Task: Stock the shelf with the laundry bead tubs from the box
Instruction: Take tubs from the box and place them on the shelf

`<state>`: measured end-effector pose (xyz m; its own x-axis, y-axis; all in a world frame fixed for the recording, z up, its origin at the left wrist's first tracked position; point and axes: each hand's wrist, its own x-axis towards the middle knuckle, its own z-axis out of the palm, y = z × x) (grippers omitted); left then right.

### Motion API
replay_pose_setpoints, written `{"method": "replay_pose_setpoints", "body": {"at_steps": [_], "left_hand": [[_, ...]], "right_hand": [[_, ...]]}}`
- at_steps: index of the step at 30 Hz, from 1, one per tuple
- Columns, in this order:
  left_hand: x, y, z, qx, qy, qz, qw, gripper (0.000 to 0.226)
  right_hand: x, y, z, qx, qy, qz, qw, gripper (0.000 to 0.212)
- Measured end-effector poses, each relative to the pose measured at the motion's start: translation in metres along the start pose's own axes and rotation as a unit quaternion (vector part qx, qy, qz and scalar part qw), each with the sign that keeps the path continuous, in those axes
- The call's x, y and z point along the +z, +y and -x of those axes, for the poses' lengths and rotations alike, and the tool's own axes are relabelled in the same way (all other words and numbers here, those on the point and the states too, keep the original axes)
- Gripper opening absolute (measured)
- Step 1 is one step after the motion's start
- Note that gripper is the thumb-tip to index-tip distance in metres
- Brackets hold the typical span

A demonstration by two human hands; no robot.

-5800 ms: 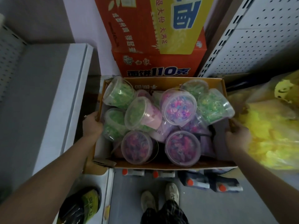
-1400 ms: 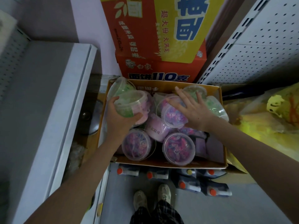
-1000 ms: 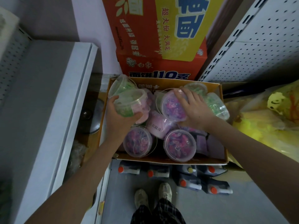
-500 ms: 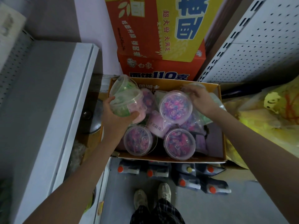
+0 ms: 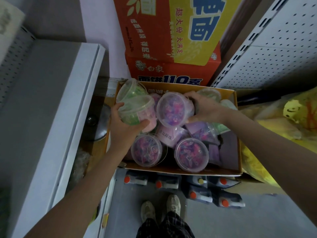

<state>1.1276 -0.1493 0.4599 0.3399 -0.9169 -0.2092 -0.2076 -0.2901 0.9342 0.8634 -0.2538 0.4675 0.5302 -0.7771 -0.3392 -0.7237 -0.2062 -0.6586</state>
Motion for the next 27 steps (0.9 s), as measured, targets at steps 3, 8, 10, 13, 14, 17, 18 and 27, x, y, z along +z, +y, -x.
{"method": "replay_pose_setpoints", "body": {"at_steps": [3, 8, 10, 13, 14, 17, 18, 27], "left_hand": [[-0.004, 0.0, 0.0, 0.003, 0.0, 0.006, 1.0, 0.088], [-0.011, 0.006, 0.001, -0.001, -0.004, 0.034, 0.999, 0.085], [-0.014, 0.007, 0.001, 0.002, -0.006, 0.036, 0.999, 0.086], [-0.021, 0.007, 0.002, 0.002, -0.002, 0.035, 0.999, 0.086], [-0.024, 0.008, 0.002, 0.003, -0.001, 0.035, 0.999, 0.085], [-0.033, 0.012, 0.005, 0.007, 0.005, 0.043, 0.999, 0.085], [-0.036, 0.015, 0.006, 0.008, 0.007, 0.049, 0.999, 0.086], [-0.072, 0.065, 0.026, 0.049, 0.048, 0.054, 0.996, 0.083]], "right_hand": [[0.006, -0.009, -0.008, 0.009, 0.004, -0.015, 1.0, 0.088], [0.025, -0.016, -0.02, -0.007, 0.02, 0.047, 0.999, 0.111], [0.032, -0.017, -0.022, 0.002, 0.047, 0.047, 0.998, 0.109], [0.036, -0.022, -0.021, 0.015, 0.08, 0.01, 0.997, 0.103], [0.037, -0.024, -0.019, 0.021, 0.094, -0.005, 0.995, 0.101], [0.039, -0.031, -0.011, 0.062, 0.14, -0.06, 0.986, 0.098], [0.04, -0.035, -0.008, 0.078, 0.152, -0.078, 0.982, 0.098], [0.02, -0.098, 0.031, 0.108, 0.239, -0.254, 0.931, 0.091]]}}
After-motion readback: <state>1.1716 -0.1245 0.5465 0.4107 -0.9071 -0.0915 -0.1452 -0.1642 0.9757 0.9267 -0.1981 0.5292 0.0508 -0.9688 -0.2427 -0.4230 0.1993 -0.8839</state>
